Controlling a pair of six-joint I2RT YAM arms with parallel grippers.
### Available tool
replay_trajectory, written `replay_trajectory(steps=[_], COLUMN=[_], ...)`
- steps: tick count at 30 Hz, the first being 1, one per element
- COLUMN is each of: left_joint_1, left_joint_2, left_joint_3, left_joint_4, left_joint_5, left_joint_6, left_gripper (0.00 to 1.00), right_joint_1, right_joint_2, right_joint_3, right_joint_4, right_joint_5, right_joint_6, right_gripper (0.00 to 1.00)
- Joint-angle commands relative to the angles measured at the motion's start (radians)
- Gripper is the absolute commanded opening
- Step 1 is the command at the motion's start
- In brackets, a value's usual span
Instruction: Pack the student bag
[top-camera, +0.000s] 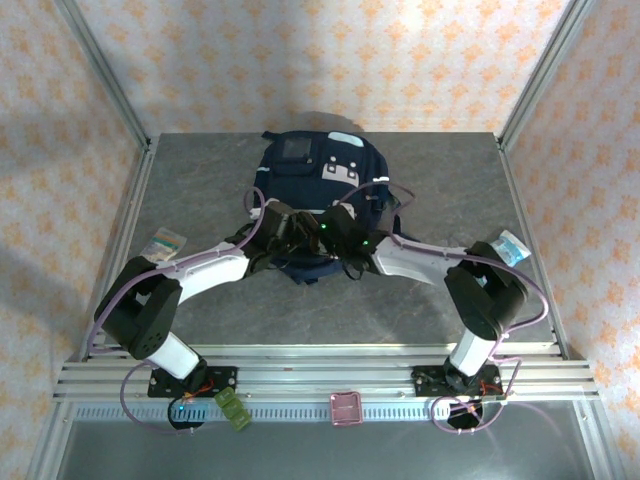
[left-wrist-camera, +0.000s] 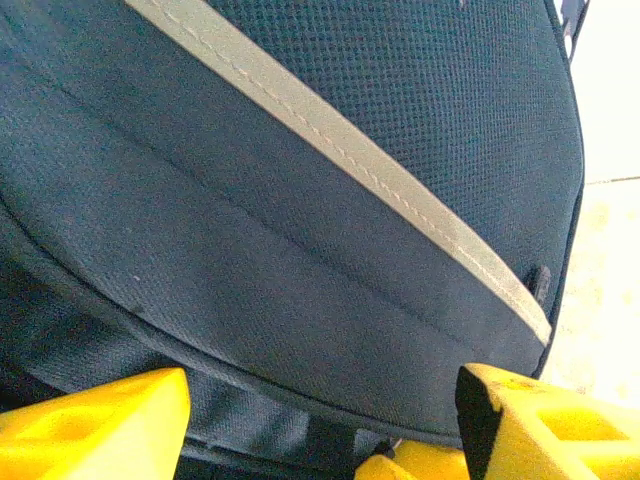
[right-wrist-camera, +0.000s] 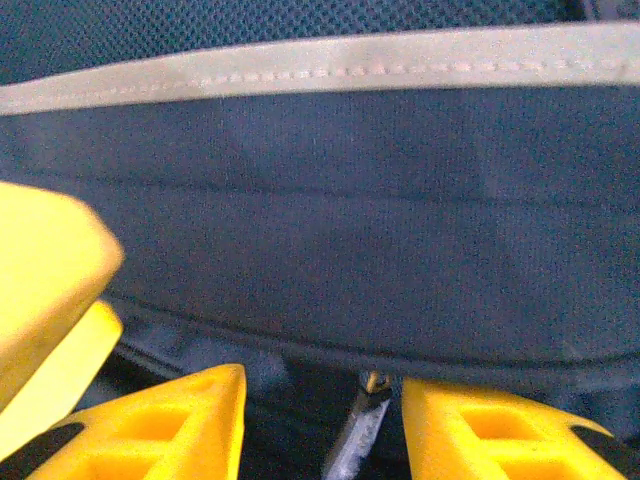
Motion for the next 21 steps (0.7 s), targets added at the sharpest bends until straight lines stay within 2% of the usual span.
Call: replay_trajectory(steps=[1,3,5,10,21], left_joint_1=[-0.003,-0.004,-0.002,0.003,0.018], left_joint_2=[-0.037,-0.040,-0.043,-0.039,0.063], left_joint_3=[-0.022,-0.030,-0.032,-0.040,0.035], left_joint_4=[0.001,0.007,0.013,0.046,0.043], left_joint_5=[-0.041,-0.046,-0.051,-0.061,-0.048], left_joint_6=[-0.015,-0.019,-0.023,-0.023,-0.015], left_gripper=[0.71,0.71,0.71,0.71,0.72], right_joint_1=[0.003,0.003,0.003,0.003,0.017], right_joint_2=[0.053,0.080,0.098,0.099,-0.067], right_joint_3=[0.053,0.064,0.070,0.045,-0.040], right_joint_4=[-0.077,-0.093,-0.106,-0.103,0.070], right_joint_5=[0.097,0.111,0.114,0.111,-0.057], right_joint_6=[0.009,0.016,0.020,0.023,-0.049], right_gripper=[0.43,0.39,0.31,0.01,0.00])
